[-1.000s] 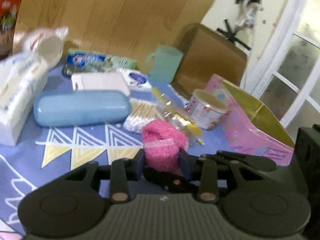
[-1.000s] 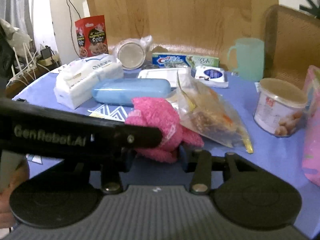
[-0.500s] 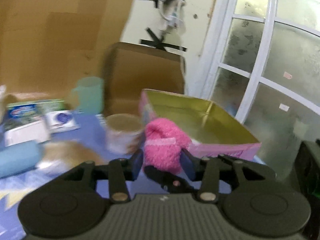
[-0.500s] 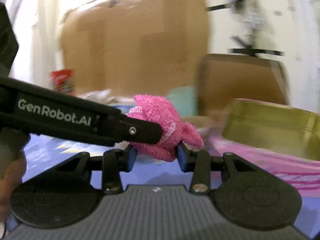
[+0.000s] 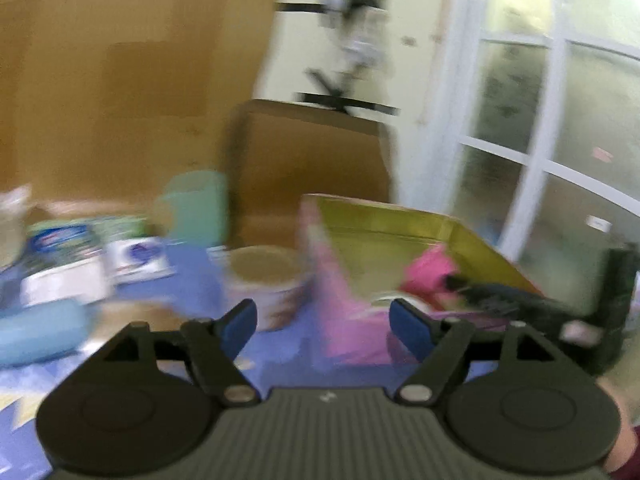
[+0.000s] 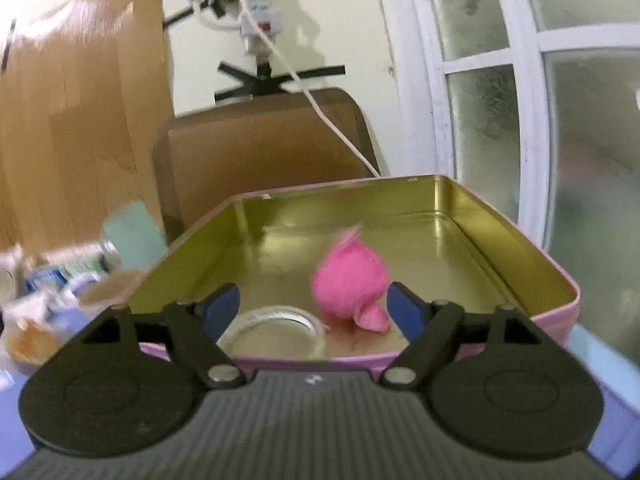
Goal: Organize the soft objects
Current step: 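Drop the pink sock into the pink tin from the right gripper, then grasp the clear bag with the round biscuit using the right gripper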
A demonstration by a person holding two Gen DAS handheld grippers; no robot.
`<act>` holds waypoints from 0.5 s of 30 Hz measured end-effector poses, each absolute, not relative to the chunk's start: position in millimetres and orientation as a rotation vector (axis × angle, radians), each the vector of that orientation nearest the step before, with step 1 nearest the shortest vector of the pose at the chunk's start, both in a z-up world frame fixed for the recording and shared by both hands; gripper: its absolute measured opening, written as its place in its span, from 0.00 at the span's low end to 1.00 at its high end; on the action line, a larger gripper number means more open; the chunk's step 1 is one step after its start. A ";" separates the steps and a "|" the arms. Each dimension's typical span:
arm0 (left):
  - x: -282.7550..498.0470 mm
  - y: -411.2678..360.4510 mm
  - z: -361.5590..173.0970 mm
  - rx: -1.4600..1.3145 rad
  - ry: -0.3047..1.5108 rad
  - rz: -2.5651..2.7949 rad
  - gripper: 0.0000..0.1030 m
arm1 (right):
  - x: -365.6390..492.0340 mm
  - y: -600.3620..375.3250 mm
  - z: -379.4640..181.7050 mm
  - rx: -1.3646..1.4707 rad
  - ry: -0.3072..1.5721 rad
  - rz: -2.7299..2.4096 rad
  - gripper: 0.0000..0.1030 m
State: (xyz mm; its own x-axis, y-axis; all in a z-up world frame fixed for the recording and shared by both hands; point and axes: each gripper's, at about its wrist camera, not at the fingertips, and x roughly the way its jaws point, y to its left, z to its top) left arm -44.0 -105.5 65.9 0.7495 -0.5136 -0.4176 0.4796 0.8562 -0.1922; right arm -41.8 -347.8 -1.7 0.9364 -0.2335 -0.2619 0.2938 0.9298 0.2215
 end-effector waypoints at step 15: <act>-28.1 57.8 8.5 -0.328 0.571 -0.149 0.72 | 14.5 -141.9 1.7 -0.049 0.338 0.296 0.72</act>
